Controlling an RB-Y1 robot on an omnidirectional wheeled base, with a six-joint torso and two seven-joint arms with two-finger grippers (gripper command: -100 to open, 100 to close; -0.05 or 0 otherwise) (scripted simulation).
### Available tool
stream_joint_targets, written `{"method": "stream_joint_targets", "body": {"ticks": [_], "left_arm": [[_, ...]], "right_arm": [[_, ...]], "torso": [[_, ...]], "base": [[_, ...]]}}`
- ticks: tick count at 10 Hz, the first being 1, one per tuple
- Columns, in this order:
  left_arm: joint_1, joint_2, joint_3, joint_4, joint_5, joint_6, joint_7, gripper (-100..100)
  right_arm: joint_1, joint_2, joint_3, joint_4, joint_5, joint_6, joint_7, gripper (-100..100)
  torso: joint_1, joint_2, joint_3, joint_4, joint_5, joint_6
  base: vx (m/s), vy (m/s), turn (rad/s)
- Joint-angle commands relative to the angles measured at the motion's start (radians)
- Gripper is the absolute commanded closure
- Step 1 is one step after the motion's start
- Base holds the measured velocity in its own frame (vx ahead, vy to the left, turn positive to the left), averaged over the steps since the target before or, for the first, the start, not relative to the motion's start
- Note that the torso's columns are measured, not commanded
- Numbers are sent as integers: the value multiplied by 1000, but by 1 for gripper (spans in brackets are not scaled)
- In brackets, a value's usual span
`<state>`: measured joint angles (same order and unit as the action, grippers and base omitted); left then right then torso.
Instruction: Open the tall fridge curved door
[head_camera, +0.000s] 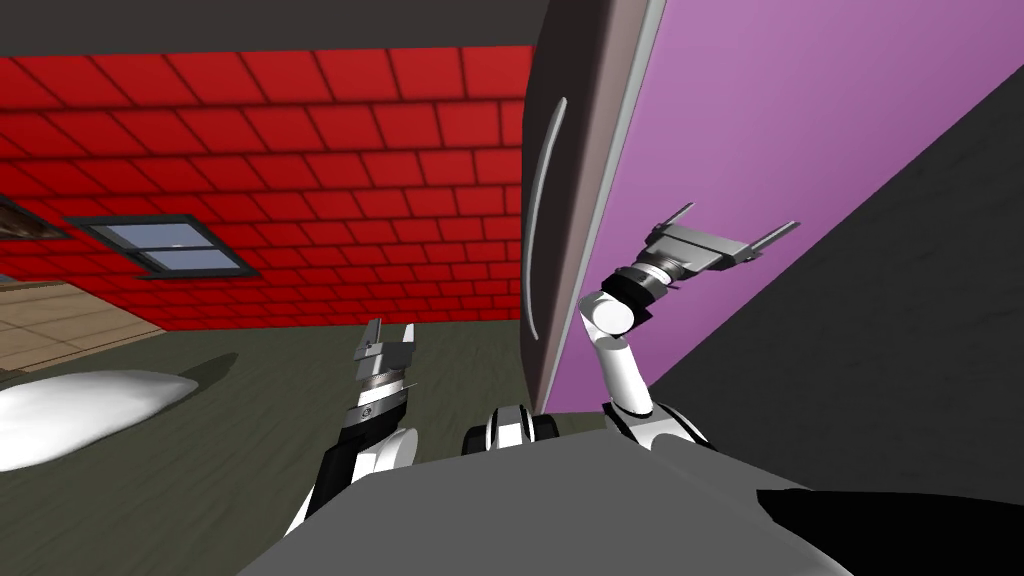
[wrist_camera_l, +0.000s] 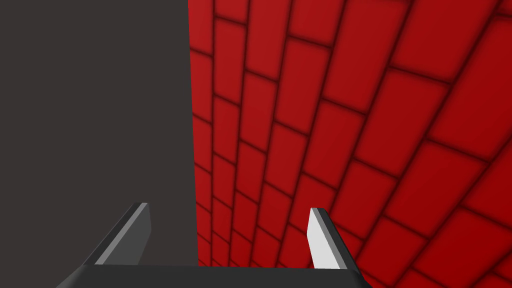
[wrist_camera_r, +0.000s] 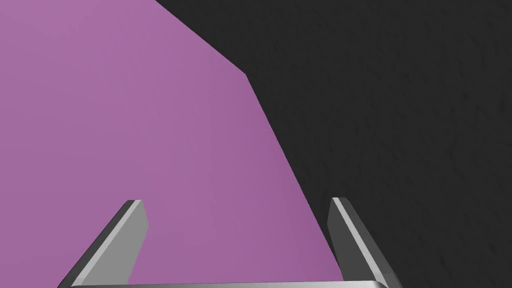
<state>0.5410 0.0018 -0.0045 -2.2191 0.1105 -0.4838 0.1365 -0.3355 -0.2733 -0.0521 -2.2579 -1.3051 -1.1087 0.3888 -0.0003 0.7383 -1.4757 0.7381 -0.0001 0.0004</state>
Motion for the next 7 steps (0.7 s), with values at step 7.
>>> {"method": "stream_joint_targets", "body": {"ticks": [7], "left_arm": [[0,0,0,0,0,0,0,0]], "right_arm": [[-173,13,-30,7,-244,-87,73,-100]], "torso": [[0,-1,-1,0,0,0]], "base": [[-18,-3,81]]}}
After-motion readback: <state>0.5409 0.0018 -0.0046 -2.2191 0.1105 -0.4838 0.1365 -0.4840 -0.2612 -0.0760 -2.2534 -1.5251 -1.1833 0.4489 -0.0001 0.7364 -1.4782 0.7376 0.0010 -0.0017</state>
